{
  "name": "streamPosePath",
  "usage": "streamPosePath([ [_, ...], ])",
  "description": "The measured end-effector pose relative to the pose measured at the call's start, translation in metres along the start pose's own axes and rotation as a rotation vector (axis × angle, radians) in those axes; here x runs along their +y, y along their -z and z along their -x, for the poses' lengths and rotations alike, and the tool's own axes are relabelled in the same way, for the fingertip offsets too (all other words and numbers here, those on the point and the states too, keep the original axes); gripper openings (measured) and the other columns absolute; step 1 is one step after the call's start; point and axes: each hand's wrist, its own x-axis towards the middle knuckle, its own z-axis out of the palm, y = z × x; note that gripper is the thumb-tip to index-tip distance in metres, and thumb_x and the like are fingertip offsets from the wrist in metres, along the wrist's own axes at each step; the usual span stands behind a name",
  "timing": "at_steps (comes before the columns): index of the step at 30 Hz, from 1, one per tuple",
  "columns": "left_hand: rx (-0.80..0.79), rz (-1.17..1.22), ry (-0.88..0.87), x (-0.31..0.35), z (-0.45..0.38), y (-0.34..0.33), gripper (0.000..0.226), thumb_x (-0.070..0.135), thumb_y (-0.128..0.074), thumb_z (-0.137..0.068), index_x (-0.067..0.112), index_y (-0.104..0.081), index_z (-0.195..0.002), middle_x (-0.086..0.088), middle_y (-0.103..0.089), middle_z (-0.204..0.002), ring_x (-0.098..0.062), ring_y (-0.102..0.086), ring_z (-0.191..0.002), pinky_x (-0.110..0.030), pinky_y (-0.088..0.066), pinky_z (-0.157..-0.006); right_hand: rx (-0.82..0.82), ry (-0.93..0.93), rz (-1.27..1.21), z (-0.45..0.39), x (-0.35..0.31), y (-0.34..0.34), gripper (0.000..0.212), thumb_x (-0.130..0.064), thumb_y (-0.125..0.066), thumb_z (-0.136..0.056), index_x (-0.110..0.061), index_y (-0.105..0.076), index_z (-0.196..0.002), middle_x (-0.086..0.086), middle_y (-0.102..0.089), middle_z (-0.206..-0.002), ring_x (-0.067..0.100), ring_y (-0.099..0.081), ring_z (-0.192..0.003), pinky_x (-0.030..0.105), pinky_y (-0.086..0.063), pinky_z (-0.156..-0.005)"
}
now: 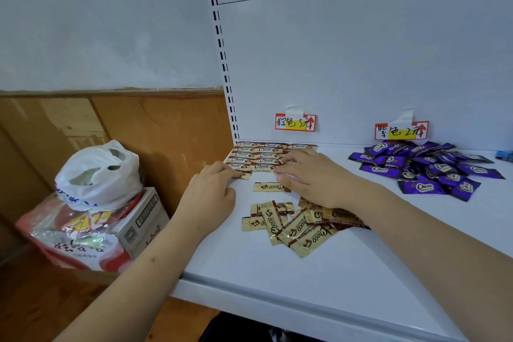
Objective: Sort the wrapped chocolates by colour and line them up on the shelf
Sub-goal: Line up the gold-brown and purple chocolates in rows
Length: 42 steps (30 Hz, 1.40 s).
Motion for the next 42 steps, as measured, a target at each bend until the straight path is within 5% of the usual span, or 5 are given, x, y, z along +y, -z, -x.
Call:
streamPosePath([
  [10, -0.013, -0.01, 0.008, 0.0, -0.001, -0.001, 0.041, 0.015, -0.044, -0.095, 0.026, -0.058, -0.132, 0.008, -0.051, -0.135, -0.011, -0.045, -0.119, -0.03, -0.042, -0.099, 0.022, -0.049, -0.111, 0.008, 0.018, 0.014, 0.031, -0.025, -0.04, -0.103, -0.013, -0.067, -0.112, 0.0, -0.06, -0.109, 0.015, -0.052, -0.105, 0.031, -0.041, -0.091],
  [21, -0.262, 0.504, -0.04, 0.015, 0.014, 0.019, 0.023, 0.038, -0.062, -0.093, 0.041, -0.064, -0.116, 0.016, -0.06, -0.108, -0.006, -0.053, -0.097, -0.018, -0.046, -0.079, -0.022, -0.044, -0.239, 0.008, -0.005, 0.016, 0.037, -0.048, -0.062, -0.09, -0.029, -0.063, -0.122, -0.009, -0.055, -0.112, 0.008, -0.052, -0.098, 0.026, -0.043, -0.085],
  [31, -0.351, 0.562, -0.055, 0.018, 0.025, 0.022, 0.028, 0.03, -0.075, -0.084, 0.038, -0.068, -0.11, 0.011, -0.062, -0.103, -0.011, -0.052, -0.093, -0.019, -0.046, -0.083, 0.013, -0.093, -0.422, 0.005, -0.012, 0.008, 0.018, -0.024, -0.072, -0.085, -0.029, -0.061, -0.099, -0.016, -0.06, -0.093, -0.003, -0.054, -0.073, 0.01, -0.041, -0.063],
  [36, -0.447, 0.587, 0.037, 0.035, 0.022, 0.03, 0.041, 0.058, -0.063, -0.076, 0.044, -0.065, -0.114, 0.02, -0.057, -0.11, 0.0, -0.05, -0.1, -0.012, -0.041, -0.082, 0.01, -0.106, -0.426, 0.008, -0.01, 0.013, 0.02, -0.022, -0.068, -0.089, -0.029, -0.065, -0.107, -0.017, -0.059, -0.093, -0.003, -0.055, -0.083, 0.005, -0.041, -0.069],
  [42, -0.4, 0.602, 0.066, 0.039, 0.017, 0.025, 0.013, 0.036, -0.076, -0.078, 0.029, -0.073, -0.088, 0.012, -0.068, -0.098, -0.009, -0.06, -0.098, -0.015, -0.049, -0.077, 0.015, -0.111, -0.375, 0.009, -0.01, 0.017, 0.019, -0.026, -0.066, -0.091, -0.03, -0.067, -0.11, -0.028, -0.051, -0.087, -0.009, -0.05, -0.08, -0.001, -0.036, -0.066],
])
